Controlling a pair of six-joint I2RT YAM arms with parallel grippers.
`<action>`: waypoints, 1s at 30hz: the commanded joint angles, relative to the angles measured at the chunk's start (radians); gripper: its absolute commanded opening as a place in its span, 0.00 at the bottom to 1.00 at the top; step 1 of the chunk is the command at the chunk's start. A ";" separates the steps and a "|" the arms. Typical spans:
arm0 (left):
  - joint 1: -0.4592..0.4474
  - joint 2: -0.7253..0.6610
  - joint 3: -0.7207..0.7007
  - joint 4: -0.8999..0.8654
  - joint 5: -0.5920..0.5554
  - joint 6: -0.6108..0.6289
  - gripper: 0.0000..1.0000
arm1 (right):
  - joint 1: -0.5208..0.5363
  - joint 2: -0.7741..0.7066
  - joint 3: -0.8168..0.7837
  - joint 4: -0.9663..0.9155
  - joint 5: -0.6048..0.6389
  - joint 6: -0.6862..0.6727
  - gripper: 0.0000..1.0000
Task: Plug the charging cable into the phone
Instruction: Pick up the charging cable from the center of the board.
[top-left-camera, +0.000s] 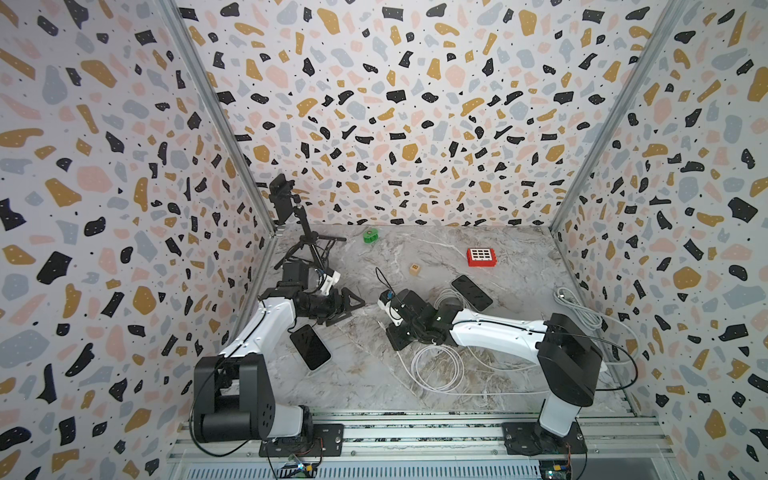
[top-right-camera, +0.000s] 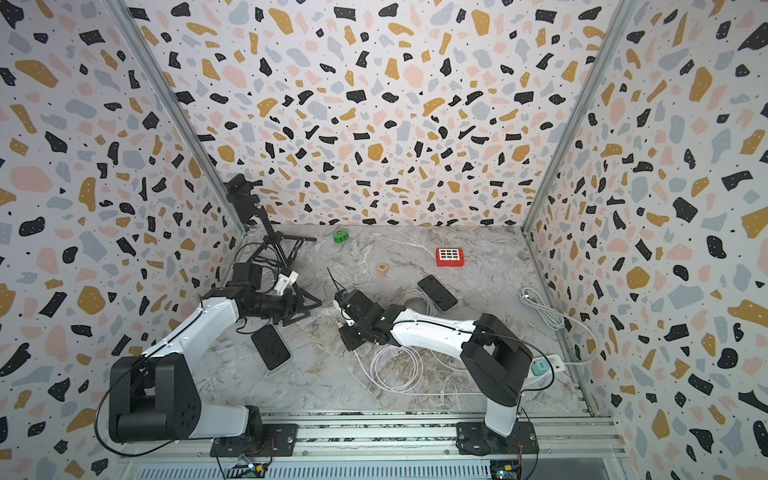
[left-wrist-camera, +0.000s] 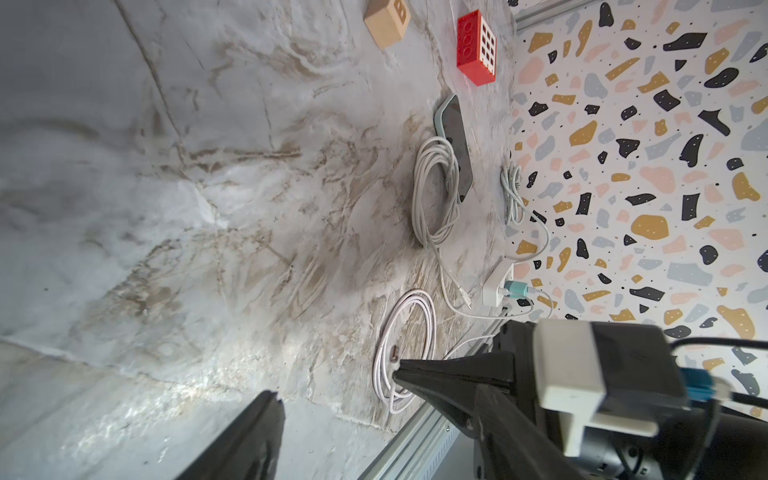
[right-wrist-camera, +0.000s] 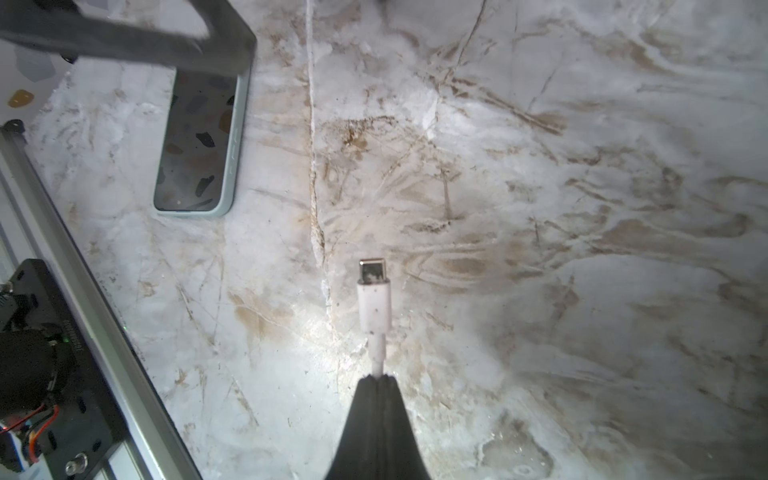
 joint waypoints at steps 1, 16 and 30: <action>-0.007 0.013 -0.025 0.094 0.064 -0.073 0.76 | 0.000 -0.048 0.007 0.084 -0.005 -0.028 0.02; -0.108 0.053 -0.081 0.187 0.080 -0.191 0.69 | 0.002 -0.024 0.001 0.162 -0.046 -0.023 0.02; -0.139 0.101 -0.044 0.209 0.176 -0.198 0.00 | 0.002 -0.030 -0.032 0.212 -0.038 -0.012 0.10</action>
